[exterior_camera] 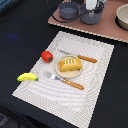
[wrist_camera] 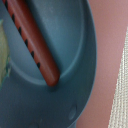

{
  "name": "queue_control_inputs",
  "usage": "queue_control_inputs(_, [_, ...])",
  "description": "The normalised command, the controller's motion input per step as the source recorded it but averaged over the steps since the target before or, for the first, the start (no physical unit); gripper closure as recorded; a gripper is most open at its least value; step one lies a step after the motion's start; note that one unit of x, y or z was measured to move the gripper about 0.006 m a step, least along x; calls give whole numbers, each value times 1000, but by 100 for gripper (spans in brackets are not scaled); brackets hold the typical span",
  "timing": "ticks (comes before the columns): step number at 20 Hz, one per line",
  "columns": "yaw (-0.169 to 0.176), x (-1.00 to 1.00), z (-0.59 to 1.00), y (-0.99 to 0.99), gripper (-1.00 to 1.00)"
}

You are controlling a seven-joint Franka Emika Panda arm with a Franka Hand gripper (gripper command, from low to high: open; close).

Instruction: Interact with the objects in diverse but meaningful ways.

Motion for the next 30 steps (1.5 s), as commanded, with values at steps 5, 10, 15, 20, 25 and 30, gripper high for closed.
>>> queue_control_inputs(5, [0, 1, -230, 12, -100])
queue_control_inputs(10, [1, 0, -202, 10, -100])
queue_control_inputs(15, [1, 26, -97, 3, 100])
queue_control_inputs(20, [0, 59, -39, 10, 100])
queue_control_inputs(25, [0, 75, -28, 28, 100])
queue_control_inputs(30, [0, 82, -23, 53, 100])
